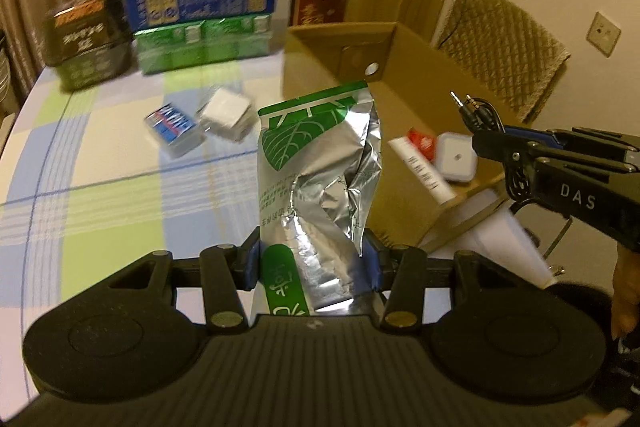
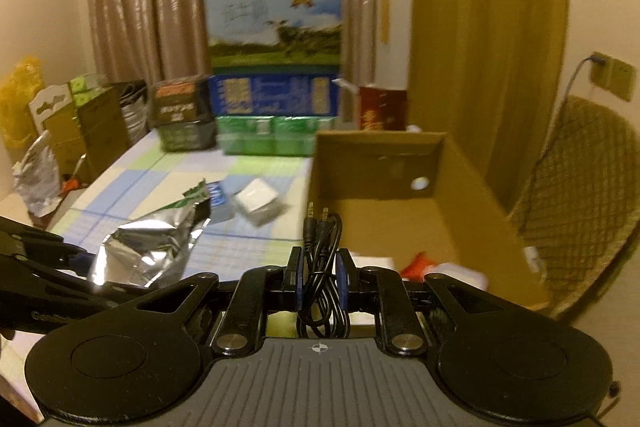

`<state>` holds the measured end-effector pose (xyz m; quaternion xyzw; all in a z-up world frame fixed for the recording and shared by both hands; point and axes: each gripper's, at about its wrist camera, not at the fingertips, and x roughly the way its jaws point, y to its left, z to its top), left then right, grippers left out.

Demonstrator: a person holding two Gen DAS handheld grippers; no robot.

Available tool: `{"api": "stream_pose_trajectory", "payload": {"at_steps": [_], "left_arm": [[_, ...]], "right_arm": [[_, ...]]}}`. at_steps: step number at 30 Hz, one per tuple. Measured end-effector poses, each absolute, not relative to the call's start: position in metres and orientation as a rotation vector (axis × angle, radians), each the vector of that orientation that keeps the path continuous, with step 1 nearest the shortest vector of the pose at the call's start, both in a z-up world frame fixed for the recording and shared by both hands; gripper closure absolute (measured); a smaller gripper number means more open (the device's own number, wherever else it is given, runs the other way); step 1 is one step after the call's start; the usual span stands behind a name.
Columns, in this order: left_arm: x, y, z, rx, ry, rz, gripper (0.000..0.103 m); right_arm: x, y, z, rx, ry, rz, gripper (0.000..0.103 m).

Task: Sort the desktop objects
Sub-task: 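Carry the foil bag and black cable over the cardboard box with both tools, then open both tools to drop the foil bag and cable into the cardboard box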

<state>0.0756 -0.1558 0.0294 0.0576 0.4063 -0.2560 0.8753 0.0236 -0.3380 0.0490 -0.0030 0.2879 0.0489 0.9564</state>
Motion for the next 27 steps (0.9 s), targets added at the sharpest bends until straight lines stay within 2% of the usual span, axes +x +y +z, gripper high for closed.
{"api": "stream_pose_trajectory", "payload": {"at_steps": [13,27], "left_arm": [[0.082,-0.24,0.047,0.158,0.813,-0.622,0.06],[0.11,-0.287,0.047,0.128,0.822,-0.65,0.06]], "right_arm": [[0.032,-0.412,0.064,-0.03,0.572,0.013,0.09],[0.065,-0.45,0.062,-0.08,0.63,0.039,0.09]]}}
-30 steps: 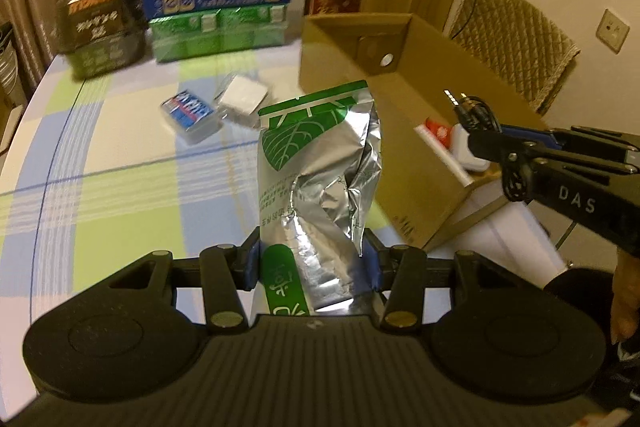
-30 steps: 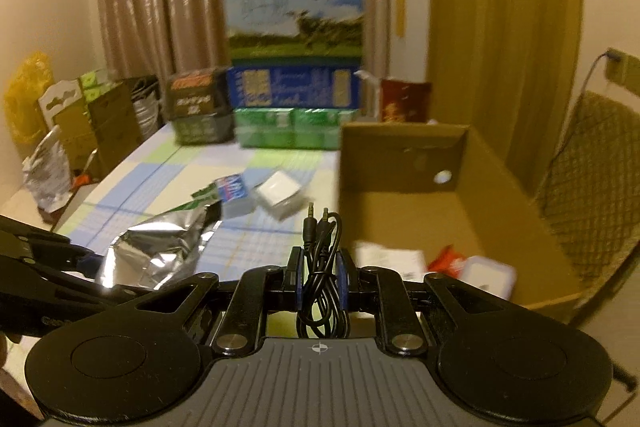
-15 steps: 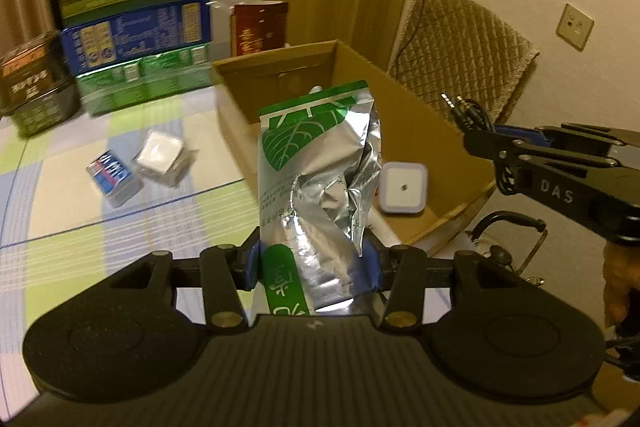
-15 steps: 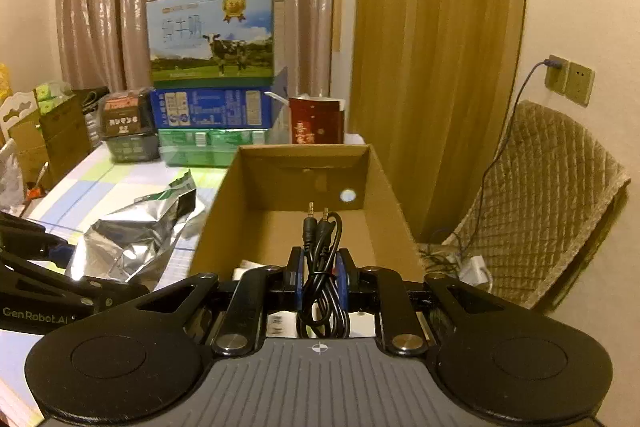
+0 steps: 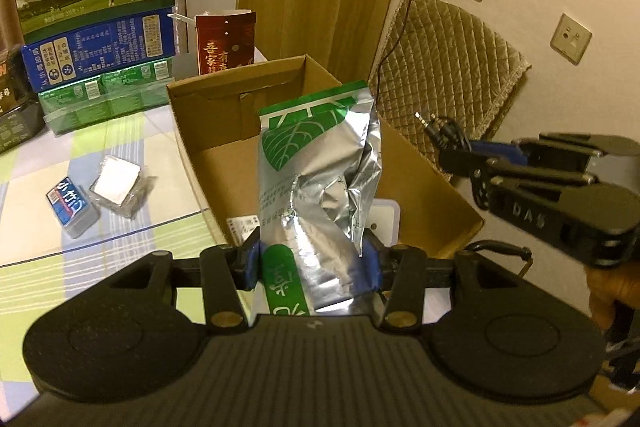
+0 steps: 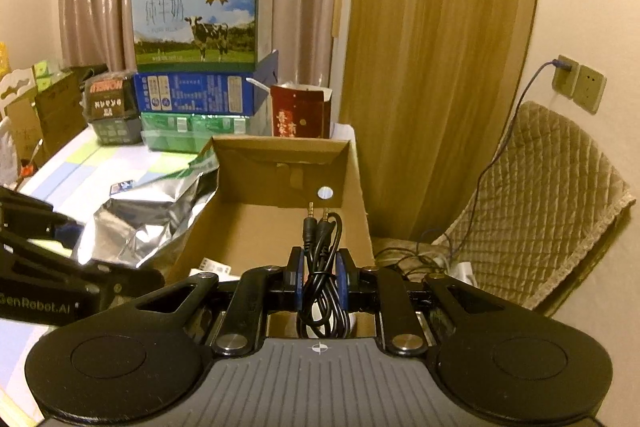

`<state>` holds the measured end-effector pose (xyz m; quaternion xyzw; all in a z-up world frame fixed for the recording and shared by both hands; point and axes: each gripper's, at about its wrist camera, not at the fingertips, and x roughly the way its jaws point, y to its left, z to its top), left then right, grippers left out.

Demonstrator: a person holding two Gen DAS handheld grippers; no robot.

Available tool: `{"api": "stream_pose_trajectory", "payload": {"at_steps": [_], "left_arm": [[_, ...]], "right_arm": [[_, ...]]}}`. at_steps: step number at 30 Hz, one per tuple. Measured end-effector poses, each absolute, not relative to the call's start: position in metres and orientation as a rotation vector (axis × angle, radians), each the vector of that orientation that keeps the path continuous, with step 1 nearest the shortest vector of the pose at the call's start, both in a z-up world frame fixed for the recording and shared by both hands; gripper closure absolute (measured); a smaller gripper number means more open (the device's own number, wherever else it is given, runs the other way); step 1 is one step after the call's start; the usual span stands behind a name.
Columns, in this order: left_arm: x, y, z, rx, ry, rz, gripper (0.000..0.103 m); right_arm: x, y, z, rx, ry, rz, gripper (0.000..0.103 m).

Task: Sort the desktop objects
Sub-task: 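Open both tools to drop the foil bag and cable into the cardboard box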

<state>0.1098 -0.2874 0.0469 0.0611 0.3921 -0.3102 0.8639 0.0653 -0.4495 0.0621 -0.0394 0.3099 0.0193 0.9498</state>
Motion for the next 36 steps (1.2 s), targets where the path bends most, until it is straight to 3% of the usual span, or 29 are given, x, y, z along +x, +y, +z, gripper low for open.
{"api": "stream_pose_trajectory", "payload": {"at_steps": [16,20,36], "left_arm": [[0.157,-0.3,0.039,0.031,0.84,-0.637,0.06],[0.167,-0.299,0.037,-0.015,0.84,-0.617,0.053],[0.159,-0.252,0.042,-0.027,0.807,-0.551,0.052]], "right_arm": [[0.104,-0.461,0.044,-0.081,0.669,0.032,0.09],[0.11,-0.462,0.042,-0.083,0.673,0.029,0.09],[0.116,-0.449,0.04,-0.061,0.677,0.056,0.09]]}}
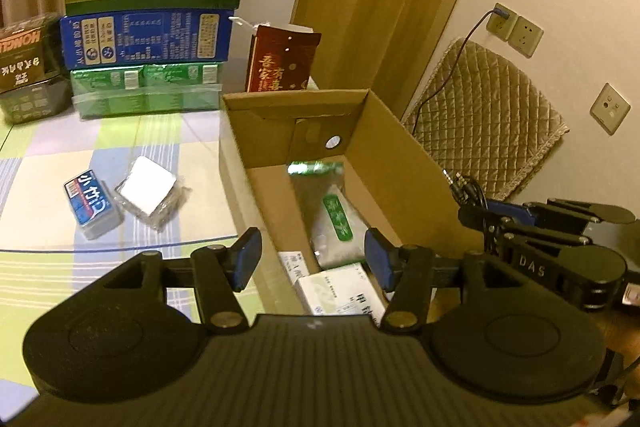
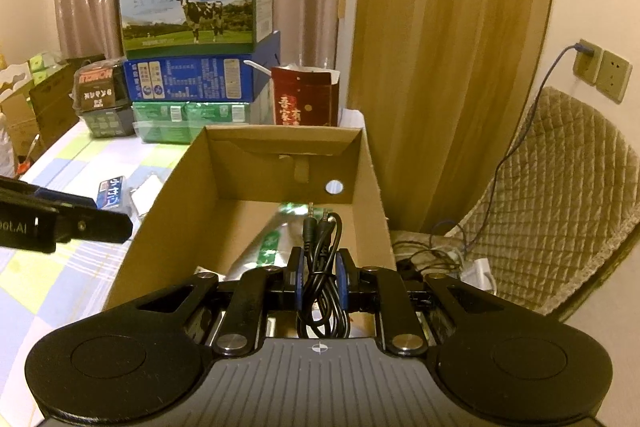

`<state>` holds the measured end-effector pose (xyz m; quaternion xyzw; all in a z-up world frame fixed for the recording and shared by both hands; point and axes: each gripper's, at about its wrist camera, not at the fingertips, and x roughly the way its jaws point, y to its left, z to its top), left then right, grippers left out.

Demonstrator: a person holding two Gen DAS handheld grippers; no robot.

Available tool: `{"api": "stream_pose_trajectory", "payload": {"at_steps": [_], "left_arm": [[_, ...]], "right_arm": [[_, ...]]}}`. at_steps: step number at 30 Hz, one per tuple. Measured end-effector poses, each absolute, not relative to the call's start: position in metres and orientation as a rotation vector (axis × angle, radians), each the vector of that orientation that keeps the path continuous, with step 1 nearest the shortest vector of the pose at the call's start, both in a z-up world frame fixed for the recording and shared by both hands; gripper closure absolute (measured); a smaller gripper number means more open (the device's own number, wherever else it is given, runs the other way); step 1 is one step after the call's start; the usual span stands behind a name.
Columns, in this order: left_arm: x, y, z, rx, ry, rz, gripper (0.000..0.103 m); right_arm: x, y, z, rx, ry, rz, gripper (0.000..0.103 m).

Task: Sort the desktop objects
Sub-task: 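Open both tools to drop the foil bag and cable into the cardboard box, then move both tools back over the table toward the floss box and clear box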

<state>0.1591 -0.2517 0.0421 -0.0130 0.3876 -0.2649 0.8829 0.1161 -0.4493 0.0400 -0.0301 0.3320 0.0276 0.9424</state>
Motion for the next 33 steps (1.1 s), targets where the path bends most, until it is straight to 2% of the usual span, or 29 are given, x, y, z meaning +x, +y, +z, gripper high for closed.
{"api": "stream_pose_trajectory", "payload": {"at_steps": [9,11,14,16,24,31,33], "left_arm": [[0.158,-0.241,0.043,-0.031,0.806,-0.546,0.048],[0.158,-0.238,0.043,-0.034,0.805,-0.542,0.043],[0.157,-0.233,0.042,-0.031,0.803,-0.536,0.042],[0.157,-0.23,0.042,-0.032,0.804,-0.529,0.041],[0.153,-0.214,0.038,-0.025,0.808,-0.51,0.038],[0.142,-0.185,0.037,-0.007,0.798,-0.482,0.033],[0.138,-0.17,0.035,0.0,0.797,-0.459,0.032]], "right_arm": [[0.121,-0.44,0.043,-0.054,0.664,0.071,0.09],[0.122,-0.439,0.045,-0.039,0.649,0.083,0.089],[0.123,-0.44,0.048,-0.021,0.638,0.085,0.079],[0.121,-0.441,0.049,-0.015,0.63,0.077,0.067],[0.113,-0.447,0.046,0.02,0.644,0.058,0.062],[0.099,-0.437,0.053,0.034,0.636,0.074,0.047],[0.095,-0.43,0.055,0.036,0.63,0.088,0.046]]}}
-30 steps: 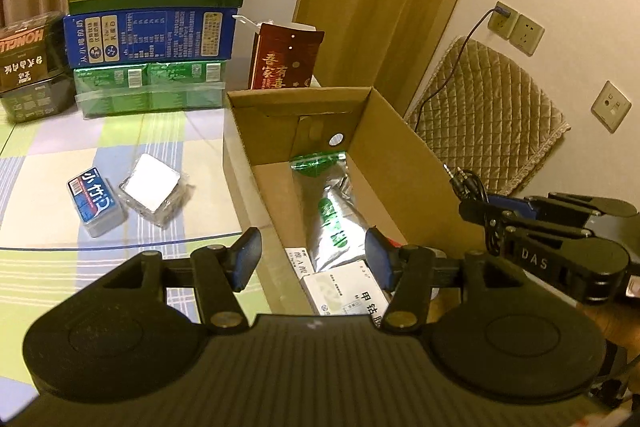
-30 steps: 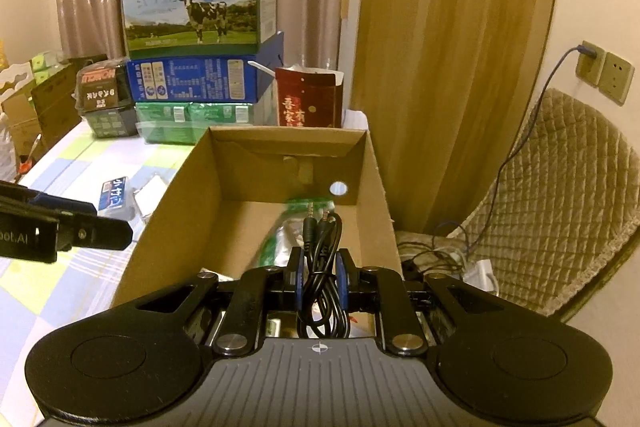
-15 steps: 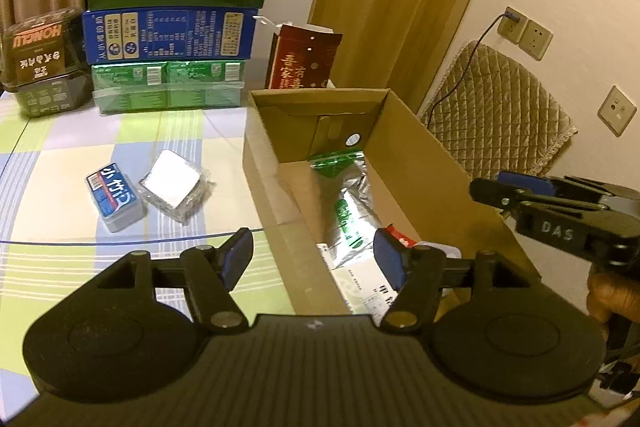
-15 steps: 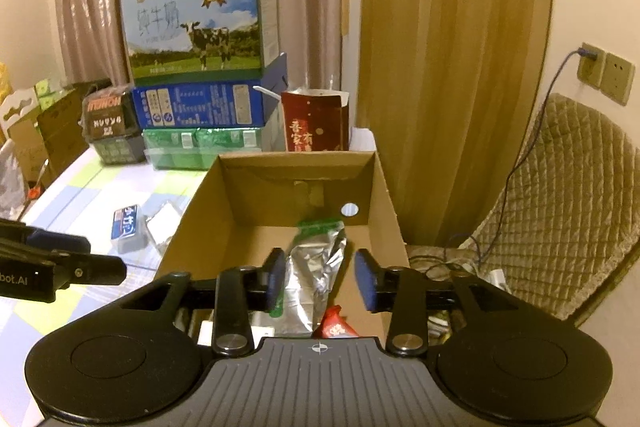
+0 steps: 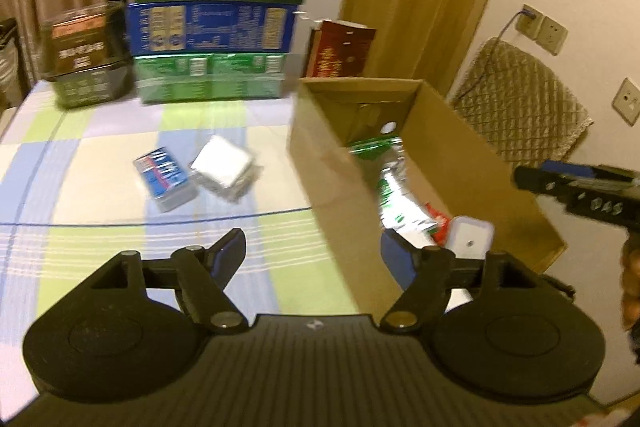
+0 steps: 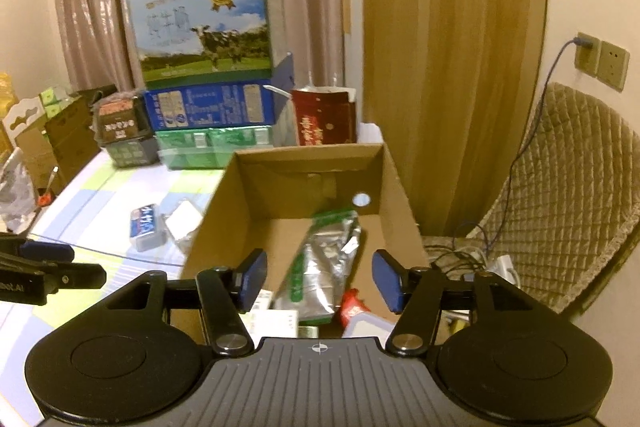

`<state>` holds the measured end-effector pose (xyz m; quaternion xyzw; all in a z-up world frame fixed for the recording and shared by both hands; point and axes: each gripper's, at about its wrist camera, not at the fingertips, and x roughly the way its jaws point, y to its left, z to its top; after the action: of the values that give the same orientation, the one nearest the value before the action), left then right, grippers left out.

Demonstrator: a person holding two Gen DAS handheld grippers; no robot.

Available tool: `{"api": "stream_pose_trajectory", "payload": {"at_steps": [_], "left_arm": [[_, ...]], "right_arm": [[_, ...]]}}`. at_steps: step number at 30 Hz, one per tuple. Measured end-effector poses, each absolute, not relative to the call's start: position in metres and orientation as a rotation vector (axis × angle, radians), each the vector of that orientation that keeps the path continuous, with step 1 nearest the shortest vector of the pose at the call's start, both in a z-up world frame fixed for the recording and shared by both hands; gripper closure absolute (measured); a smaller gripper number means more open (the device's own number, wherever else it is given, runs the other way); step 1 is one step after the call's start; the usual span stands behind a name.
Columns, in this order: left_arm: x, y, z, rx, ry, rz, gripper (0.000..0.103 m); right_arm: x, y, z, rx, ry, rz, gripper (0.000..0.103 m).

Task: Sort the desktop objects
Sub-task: 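Move both tools back over the table toward the floss box and clear box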

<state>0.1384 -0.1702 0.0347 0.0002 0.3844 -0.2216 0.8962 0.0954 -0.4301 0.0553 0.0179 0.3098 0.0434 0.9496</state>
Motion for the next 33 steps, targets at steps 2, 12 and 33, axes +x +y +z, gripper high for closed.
{"api": "stream_pose_trajectory", "payload": {"at_steps": [2,12,33], "left_arm": [[0.136,-0.153,0.031,0.006,0.8,-0.429,0.03],[0.134,-0.069,0.017,0.032,0.813,-0.294,0.023],[0.246,-0.047,-0.026,0.454,0.782,-0.581,0.006]], "right_arm": [[0.093,-0.421,0.058,0.041,0.627,0.105,0.043],[0.092,-0.354,0.062,0.02,0.615,0.232,0.027],[0.225,-0.231,-0.007,-0.537,0.82,0.669,0.021]]}}
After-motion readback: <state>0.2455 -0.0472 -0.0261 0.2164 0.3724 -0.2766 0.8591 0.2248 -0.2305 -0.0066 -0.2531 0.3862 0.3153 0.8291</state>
